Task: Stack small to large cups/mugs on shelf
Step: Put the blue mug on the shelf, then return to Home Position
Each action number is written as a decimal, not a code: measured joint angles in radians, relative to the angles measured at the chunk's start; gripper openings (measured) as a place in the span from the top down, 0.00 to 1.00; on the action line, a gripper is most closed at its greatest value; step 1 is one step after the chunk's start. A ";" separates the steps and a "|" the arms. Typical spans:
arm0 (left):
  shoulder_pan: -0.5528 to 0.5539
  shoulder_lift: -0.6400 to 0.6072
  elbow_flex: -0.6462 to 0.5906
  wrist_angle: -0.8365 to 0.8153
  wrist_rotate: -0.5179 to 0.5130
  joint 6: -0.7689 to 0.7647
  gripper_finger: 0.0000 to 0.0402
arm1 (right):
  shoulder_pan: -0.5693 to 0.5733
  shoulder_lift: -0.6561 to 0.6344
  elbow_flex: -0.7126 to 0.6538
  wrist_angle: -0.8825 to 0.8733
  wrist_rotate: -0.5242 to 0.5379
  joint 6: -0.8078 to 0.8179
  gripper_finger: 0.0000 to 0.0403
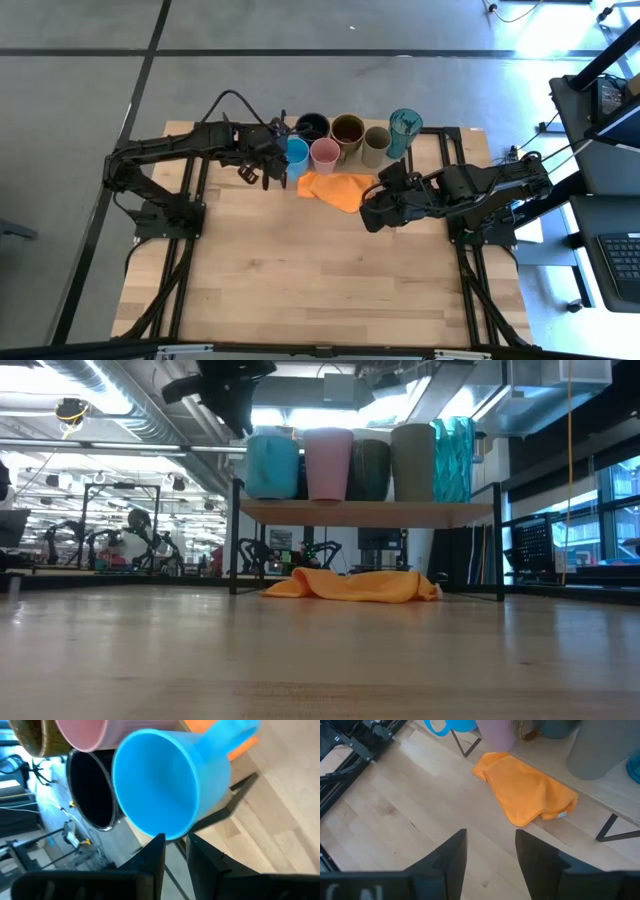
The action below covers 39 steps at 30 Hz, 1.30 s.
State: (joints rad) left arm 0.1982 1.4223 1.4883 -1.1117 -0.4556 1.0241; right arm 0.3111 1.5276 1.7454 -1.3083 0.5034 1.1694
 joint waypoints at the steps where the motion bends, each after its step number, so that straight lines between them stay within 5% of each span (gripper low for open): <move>1: 0.000 -0.007 0.000 -0.012 0.000 -0.008 0.82 | 0.000 0.000 0.000 0.000 0.000 0.000 0.58; 8: 0.000 -0.063 0.000 -0.052 -0.026 -0.127 0.82 | 0.000 0.000 0.000 0.000 0.000 0.000 0.58; 12: -0.038 -0.109 0.000 -0.098 -0.017 -0.350 0.82 | 0.000 0.000 0.000 -0.003 -0.001 0.000 0.58; 19: -0.233 -0.180 0.000 -0.087 0.053 -0.850 0.82 | 0.016 0.000 0.000 -0.007 0.008 -0.007 0.58; 25: -0.409 -0.189 0.000 0.046 0.053 -1.108 0.82 | 0.025 0.000 0.009 0.017 0.043 -0.094 0.58; 39: -0.577 -0.189 0.000 0.496 0.048 -1.234 0.82 | 0.118 0.000 0.237 0.161 0.055 -0.465 0.58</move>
State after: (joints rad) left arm -0.3783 1.2335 1.4879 -0.6153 -0.4072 -0.2096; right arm 0.4295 1.5280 1.9821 -1.1477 0.5587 0.7041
